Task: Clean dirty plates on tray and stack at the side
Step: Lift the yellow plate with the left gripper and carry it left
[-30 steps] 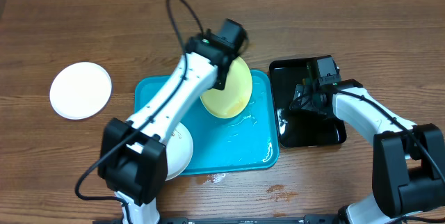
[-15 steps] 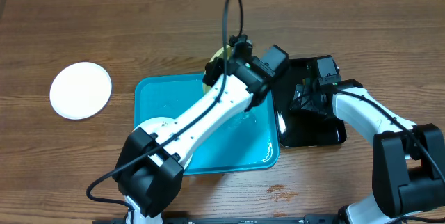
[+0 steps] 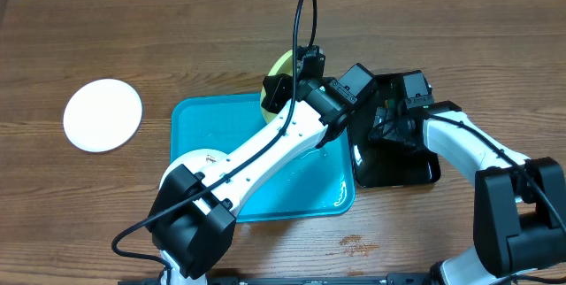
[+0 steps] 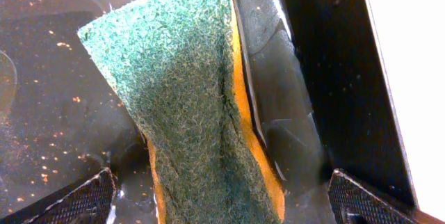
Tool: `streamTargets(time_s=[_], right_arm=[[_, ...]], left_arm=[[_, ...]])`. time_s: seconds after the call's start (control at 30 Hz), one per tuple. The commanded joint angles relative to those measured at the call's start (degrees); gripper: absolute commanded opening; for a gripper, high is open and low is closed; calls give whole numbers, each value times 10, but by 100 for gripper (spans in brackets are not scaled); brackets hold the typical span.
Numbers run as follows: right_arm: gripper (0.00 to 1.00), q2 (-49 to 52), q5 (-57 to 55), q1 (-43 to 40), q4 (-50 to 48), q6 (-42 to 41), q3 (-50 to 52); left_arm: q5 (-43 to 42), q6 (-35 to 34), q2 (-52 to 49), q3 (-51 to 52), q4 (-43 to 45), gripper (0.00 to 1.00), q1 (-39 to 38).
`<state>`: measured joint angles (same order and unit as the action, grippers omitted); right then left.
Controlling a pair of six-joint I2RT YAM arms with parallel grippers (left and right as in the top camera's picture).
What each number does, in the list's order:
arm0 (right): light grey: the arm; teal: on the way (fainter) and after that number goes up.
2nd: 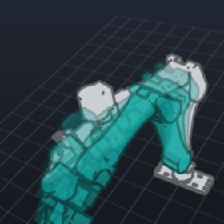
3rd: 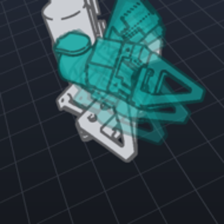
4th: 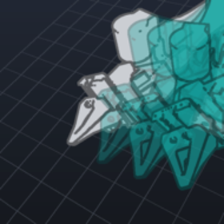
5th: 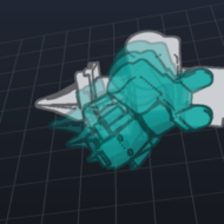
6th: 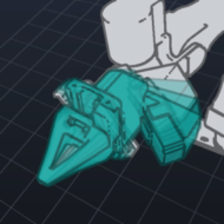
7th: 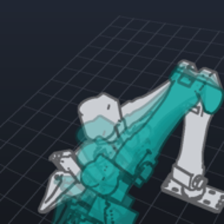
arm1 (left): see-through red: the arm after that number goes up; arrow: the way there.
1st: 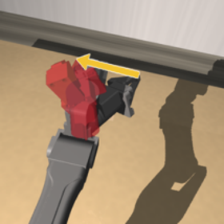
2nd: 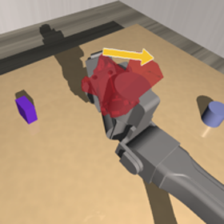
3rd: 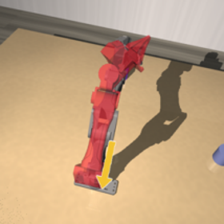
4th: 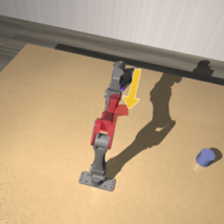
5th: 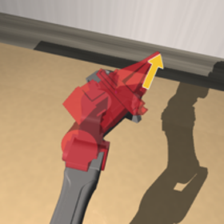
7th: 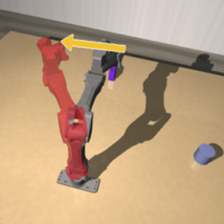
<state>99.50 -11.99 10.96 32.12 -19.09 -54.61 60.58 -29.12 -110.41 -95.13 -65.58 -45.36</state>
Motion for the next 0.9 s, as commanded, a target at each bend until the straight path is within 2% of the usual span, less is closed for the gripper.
streamTargets(time_s=[0.0, 0.6, 0.87], right_arm=[[100, -1, -8, -1, -4, 0, 0], [100, -1, -8, -1, -4, 0, 0], [100, -1, -8, -1, -4, 0, 0]], left_arm=[[25, -28, 12, -12, 3, 4, -2], [26, -28, 11, -12, 19, 4, 0], [-19, -28, 12, -12, 19, 4, 2]])
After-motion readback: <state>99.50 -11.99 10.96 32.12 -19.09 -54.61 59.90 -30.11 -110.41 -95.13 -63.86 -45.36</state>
